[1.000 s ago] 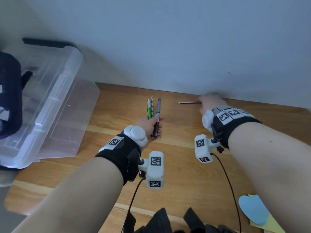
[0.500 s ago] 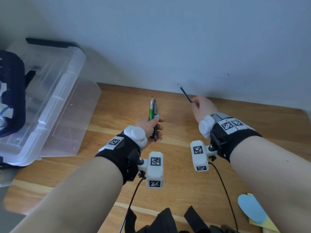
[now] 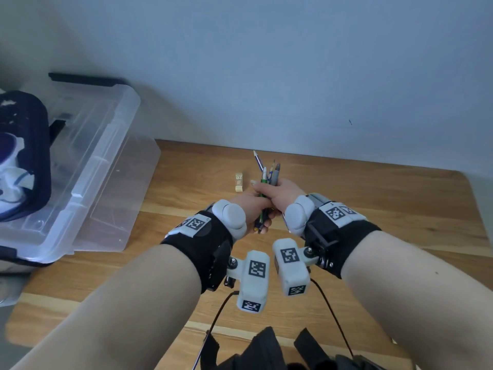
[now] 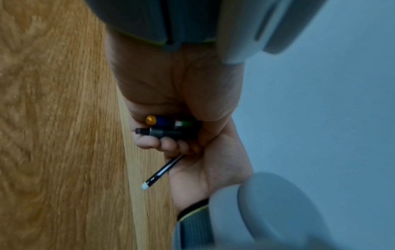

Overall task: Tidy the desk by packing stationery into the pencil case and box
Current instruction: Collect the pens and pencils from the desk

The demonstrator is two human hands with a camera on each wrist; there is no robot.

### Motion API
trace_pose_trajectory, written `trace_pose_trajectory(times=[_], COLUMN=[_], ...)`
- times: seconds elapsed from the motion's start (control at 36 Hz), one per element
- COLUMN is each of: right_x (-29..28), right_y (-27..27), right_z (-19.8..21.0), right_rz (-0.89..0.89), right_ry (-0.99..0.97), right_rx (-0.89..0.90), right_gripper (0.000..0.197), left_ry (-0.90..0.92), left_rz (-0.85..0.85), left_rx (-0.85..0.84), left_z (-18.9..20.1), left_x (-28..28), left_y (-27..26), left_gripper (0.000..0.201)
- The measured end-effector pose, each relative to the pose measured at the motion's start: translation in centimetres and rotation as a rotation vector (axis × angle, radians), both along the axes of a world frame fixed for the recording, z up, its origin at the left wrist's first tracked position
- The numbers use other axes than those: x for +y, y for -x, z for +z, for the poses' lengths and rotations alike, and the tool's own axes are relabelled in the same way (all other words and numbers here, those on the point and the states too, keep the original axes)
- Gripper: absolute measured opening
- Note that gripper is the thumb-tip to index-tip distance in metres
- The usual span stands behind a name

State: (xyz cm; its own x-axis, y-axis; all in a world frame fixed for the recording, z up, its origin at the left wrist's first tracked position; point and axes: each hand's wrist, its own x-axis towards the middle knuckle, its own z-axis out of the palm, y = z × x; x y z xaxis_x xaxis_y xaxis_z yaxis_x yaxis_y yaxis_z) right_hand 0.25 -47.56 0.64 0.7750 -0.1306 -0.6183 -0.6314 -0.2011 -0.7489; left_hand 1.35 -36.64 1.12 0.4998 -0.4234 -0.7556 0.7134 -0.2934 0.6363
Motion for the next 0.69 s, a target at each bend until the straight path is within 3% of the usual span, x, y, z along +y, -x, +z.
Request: trace_pose_trajectory(times=[0.19,0.28,0.31,0.39,0.44,0.56,0.69], right_x=[-1.1,-1.9,-2.1,-2.5,-2.6,-1.6,-0.6], right_y=[1.0,1.1,1.4,2.3,2.6,3.2,3.7], right_z=[-0.8,-1.5,-1.5,-1.0,-1.0,-1.3,-1.4], right_rz=[-0.157,-0.31,-0.355,-0.466,-0.484,-0.429,-0.367], right_ry=[0.037,0.014,-0.012,-0.131,-0.151,-0.143,-0.115], right_rx=[0.131,0.168,0.173,0.184,0.172,0.152,0.145], right_gripper=[0.025,0.042,0.037,0.019,0.017,0.028,0.038], left_ry=[0.001,-0.06,-0.085,-0.361,-0.58,-0.733,-0.837], left_rz=[-0.038,-0.076,-0.064,-0.209,-0.386,-0.597,-0.592], left_rx=[0.042,0.007,-0.007,-0.357,-0.607,-0.729,-0.724], left_z=[0.0,-0.8,-1.1,-2.0,-2.5,-3.5,-3.9], left_x=[-0.7,0.1,0.4,1.9,3.3,5.4,7.0], left_y=[1.2,0.7,0.5,-0.7,-1.9,-4.1,-5.5], left_gripper=[0.013,0.016,0.014,0.012,0.028,0.062,0.049])
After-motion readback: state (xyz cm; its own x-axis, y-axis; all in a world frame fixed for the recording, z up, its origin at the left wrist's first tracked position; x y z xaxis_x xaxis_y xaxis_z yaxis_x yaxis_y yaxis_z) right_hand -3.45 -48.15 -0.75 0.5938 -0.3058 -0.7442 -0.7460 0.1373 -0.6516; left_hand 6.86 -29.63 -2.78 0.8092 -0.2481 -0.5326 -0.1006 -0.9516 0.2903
